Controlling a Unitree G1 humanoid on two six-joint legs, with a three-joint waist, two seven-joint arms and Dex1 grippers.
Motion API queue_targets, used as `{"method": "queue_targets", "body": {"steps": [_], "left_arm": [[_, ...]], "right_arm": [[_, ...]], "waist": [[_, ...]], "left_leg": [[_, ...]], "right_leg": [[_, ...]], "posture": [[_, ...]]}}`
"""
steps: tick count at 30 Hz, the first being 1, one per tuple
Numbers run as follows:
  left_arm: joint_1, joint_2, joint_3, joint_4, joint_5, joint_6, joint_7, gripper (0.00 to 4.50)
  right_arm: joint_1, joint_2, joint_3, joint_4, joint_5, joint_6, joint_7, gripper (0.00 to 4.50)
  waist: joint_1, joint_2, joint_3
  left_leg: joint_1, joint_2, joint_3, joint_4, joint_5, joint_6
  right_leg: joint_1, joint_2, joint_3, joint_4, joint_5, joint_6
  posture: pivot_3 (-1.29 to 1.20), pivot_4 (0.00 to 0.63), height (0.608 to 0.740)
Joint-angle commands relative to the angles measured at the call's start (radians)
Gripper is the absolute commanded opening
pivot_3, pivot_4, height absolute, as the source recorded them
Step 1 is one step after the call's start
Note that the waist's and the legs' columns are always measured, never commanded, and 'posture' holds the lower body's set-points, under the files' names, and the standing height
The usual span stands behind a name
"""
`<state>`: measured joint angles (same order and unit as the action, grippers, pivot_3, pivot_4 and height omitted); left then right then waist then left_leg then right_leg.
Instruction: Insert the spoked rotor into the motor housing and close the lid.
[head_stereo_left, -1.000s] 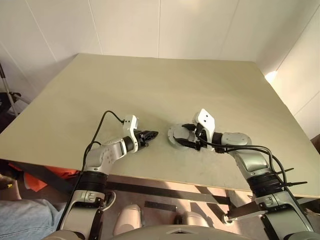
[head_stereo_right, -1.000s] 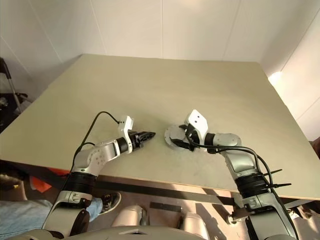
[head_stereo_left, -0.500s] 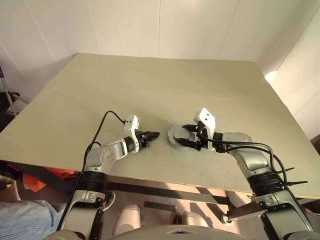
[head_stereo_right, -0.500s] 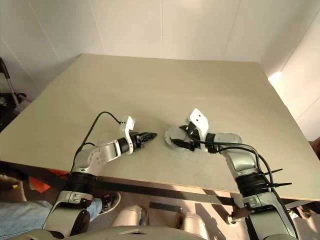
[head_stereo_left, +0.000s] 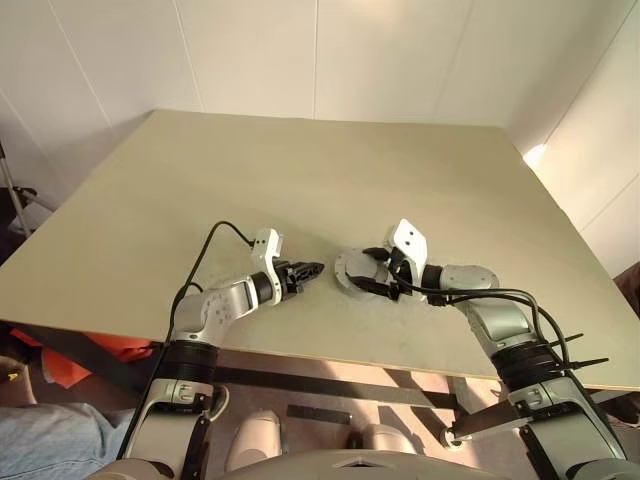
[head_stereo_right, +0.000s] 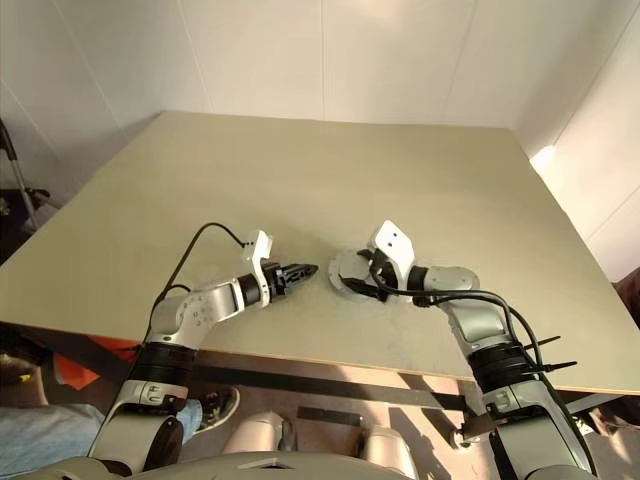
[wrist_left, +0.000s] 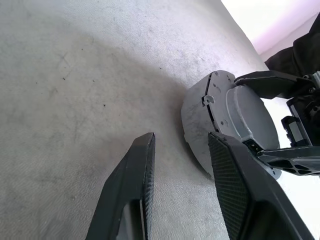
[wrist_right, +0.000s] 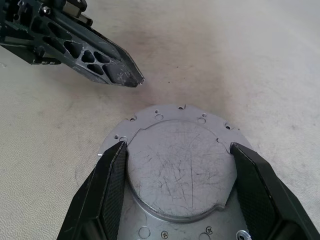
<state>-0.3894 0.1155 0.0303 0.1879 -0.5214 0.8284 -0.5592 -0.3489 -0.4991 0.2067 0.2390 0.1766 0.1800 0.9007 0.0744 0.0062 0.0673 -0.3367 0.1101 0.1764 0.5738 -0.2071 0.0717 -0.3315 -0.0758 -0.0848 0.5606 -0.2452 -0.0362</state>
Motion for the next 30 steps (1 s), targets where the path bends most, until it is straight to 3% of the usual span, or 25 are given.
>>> {"method": "queue_targets", "body": {"steps": [1, 5, 8, 9, 10, 11, 12, 14, 16, 18, 20, 23, 25, 27, 30], "left_arm": [[-0.023, -0.001, 0.003, -0.04, -0.015, -0.001, -0.006, 1.77], [-0.021, -0.001, 0.004, -0.044, -0.018, 0.001, -0.004, 1.77], [-0.019, 0.001, 0.006, -0.046, -0.019, 0.001, -0.002, 1.77], [-0.017, 0.001, 0.006, -0.047, -0.019, 0.002, -0.001, 1.77], [-0.016, 0.002, 0.006, -0.049, -0.019, 0.002, 0.0, 1.77], [-0.014, 0.002, 0.007, -0.051, -0.019, 0.002, 0.0, 1.77], [-0.012, 0.002, 0.007, -0.052, -0.018, 0.002, 0.001, 1.77], [-0.008, 0.001, 0.007, -0.055, -0.018, 0.003, 0.003, 1.77], [-0.006, 0.001, 0.007, -0.058, -0.019, 0.003, 0.005, 1.77], [-0.004, 0.001, 0.007, -0.059, -0.019, 0.002, 0.005, 1.77], [-0.002, 0.002, 0.007, -0.058, -0.019, 0.001, 0.005, 1.77], [-0.002, 0.001, 0.007, -0.059, -0.018, 0.003, 0.006, 1.77], [-0.004, 0.0, 0.007, -0.057, -0.017, 0.002, 0.005, 1.77], [-0.005, 0.001, 0.007, -0.054, -0.017, 0.002, 0.004, 1.77], [-0.007, 0.001, 0.005, -0.05, -0.015, 0.0, 0.003, 1.77]], "right_arm": [[0.051, -0.038, 0.01, 0.155, -0.056, 0.1, -0.012, 3.14], [0.041, -0.034, 0.01, 0.178, -0.042, 0.141, -0.009, 3.14], [0.025, -0.036, 0.023, 0.219, -0.075, 0.136, -0.021, 3.14], [0.022, -0.038, 0.023, 0.224, -0.077, 0.131, -0.02, 3.14], [0.019, -0.039, 0.019, 0.223, -0.07, 0.126, -0.018, 3.14], [0.016, -0.04, 0.012, 0.217, -0.06, 0.119, -0.016, 3.14], [0.015, -0.041, 0.004, 0.203, -0.048, 0.111, -0.007, 3.14], [0.02, -0.046, -0.006, 0.173, -0.035, 0.103, 0.007, 3.14], [0.025, -0.049, -0.014, 0.14, -0.029, 0.098, 0.016, 3.14], [0.033, -0.05, -0.024, 0.097, -0.015, 0.096, 0.034, 3.14], [0.04, -0.051, -0.03, 0.063, -0.006, 0.099, 0.048, 3.14], [0.044, -0.047, -0.045, 0.013, 0.012, 0.111, 0.056, 3.14], [0.043, -0.044, -0.056, -0.014, 0.024, 0.122, 0.057, 3.14], [0.043, -0.042, -0.067, -0.042, 0.04, 0.136, 0.06, 3.14], [0.042, -0.041, -0.076, -0.06, 0.043, 0.137, 0.054, 3.14]], "waist": [[-0.002, 0.004, 0.001], [-0.006, 0.005, 0.001], [-0.003, -0.008, -0.001], [0.001, -0.008, -0.001], [0.007, 0.0, 0.0], [0.004, 0.01, 0.001], [-0.001, 0.015, 0.0], [-0.013, 0.017, 0.002], [-0.019, 0.009, -0.001], [-0.018, -0.007, -0.004], [-0.005, -0.008, -0.003], [0.005, -0.004, -0.006], [0.0, -0.008, -0.006], [-0.005, -0.009, -0.006], [-0.007, -0.009, -0.005]], "left_leg": [[0.0, 0.0, -0.002, -0.002, 0.0, 0.0], [-0.002, -0.001, -0.001, -0.012, -0.001, 0.001], [0.001, -0.008, 0.011, -0.03, -0.001, 0.0], [0.004, -0.009, 0.011, -0.028, -0.004, -0.005], [0.003, -0.01, 0.006, -0.008, -0.019, -0.018], [0.007, -0.006, -0.019, 0.014, -0.032, -0.021], [0.007, 0.003, -0.029, 0.02, -0.032, -0.021], [0.003, 0.007, -0.03, 0.021, -0.034, -0.018], [-0.002, 0.005, -0.026, 0.019, -0.036, -0.016], [-0.002, -0.001, -0.016, 0.018, -0.036, -0.016], [0.001, -0.01, -0.01, 0.002, -0.036, -0.016], [-0.008, -0.007, -0.01, -0.004, -0.029, -0.021], [-0.01, -0.004, -0.009, -0.001, -0.01, -0.009], [-0.014, -0.004, -0.009, -0.002, -0.011, -0.007], [-0.015, -0.004, -0.009, -0.004, -0.013, -0.008]], "right_leg": [[0.003, 0.0, -0.004, -0.007, 0.0, 0.0], [0.007, -0.001, -0.007, -0.016, -0.007, 0.01], [-0.002, -0.003, 0.008, -0.01, -0.008, 0.009], [-0.004, -0.007, 0.007, -0.012, -0.009, 0.009], [-0.003, -0.011, 0.002, -0.012, -0.009, 0.009], [-0.001, -0.012, -0.007, -0.012, -0.009, 0.009], [0.002, -0.015, -0.024, -0.013, -0.009, 0.01], [0.008, -0.014, -0.032, -0.022, -0.009, 0.011], [0.01, -0.013, -0.023, -0.013, -0.01, 0.01], [0.007, -0.016, -0.002, -0.002, -0.011, 0.009], [-0.002, -0.018, 0.016, 0.0, -0.011, 0.011], [-0.006, -0.016, 0.017, 0.003, -0.011, 0.011], [-0.013, -0.015, 0.016, 0.014, -0.008, 0.008], [-0.017, -0.015, 0.016, 0.015, 0.002, -0.003], [-0.02, -0.014, 0.016, 0.015, 0.006, -0.006]], "posture": [[0.0, 0.0, 0.74], [0.0, 0.0, 0.74], [0.0, 0.0, 0.74], [0.0, 0.0, 0.74], [0.0, 0.0, 0.74], [0.0, 0.0, 0.74], [0.0, 0.0, 0.74], [0.0, 0.0, 0.74], [0.0, 0.0, 0.74], [0.0, 0.0, 0.74], [0.0, 0.0, 0.74], [0.0, 0.0, 0.74], [0.0, 0.0, 0.74], [0.0, 0.0, 0.74], [0.0, 0.0, 0.74]]}}
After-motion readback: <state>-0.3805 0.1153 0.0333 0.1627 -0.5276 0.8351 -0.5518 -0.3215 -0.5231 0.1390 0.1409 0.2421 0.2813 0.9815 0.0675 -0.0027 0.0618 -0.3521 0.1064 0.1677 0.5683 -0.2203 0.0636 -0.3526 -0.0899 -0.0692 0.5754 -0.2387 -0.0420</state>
